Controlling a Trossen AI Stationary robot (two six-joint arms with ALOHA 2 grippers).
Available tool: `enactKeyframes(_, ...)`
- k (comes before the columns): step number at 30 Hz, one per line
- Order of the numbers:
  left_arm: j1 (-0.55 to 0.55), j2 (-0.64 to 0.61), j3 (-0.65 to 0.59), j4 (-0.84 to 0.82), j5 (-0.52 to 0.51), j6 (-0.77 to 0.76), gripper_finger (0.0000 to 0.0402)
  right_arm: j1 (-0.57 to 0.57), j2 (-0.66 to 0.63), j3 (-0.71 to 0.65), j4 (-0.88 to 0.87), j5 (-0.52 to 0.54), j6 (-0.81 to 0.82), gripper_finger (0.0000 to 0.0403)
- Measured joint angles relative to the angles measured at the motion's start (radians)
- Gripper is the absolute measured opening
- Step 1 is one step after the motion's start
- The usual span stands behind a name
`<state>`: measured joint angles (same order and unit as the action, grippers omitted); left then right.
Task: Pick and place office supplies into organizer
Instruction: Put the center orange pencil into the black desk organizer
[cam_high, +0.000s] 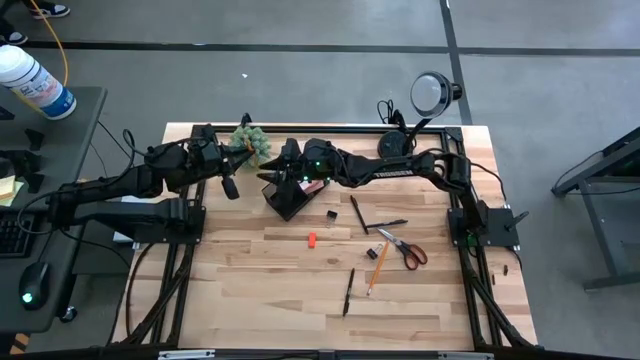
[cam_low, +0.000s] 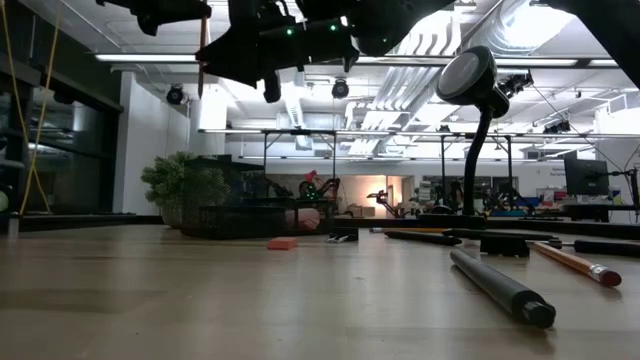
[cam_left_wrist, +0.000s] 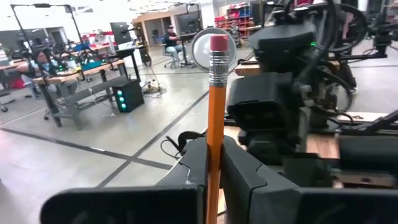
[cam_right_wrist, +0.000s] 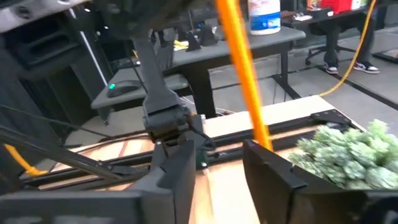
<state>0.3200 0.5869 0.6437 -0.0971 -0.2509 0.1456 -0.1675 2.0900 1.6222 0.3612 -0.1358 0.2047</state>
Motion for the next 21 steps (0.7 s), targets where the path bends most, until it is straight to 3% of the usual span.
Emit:
enactKeyframes(5, 0.001, 0.0, 0.0, -0.002, 0.0, 0.019, 0.0003, -0.017, -0.032, -0.001, -0.059, 0.008, -0.004, 0.0153)
enactKeyframes(9, 0.0, 0.0, 0.0, -0.013, 0.001, 0.013, 0.0006, -0.043, -0.108, 0.0, -0.231, 0.022, -0.073, 0.0162)
enactKeyframes(13, 0.0, 0.0, -0.006, -0.007, 0.013, 0.015, 0.0004, -0.083, -0.194, 0.0, -0.435, 0.103, -0.189, 0.0164)
enactKeyframes(21, 0.0, 0.001, -0.124, 0.112, 0.015, -0.036, 0.0006, -0.174, -0.303, 0.0, -0.6, 0.189, -0.212, 0.0165)
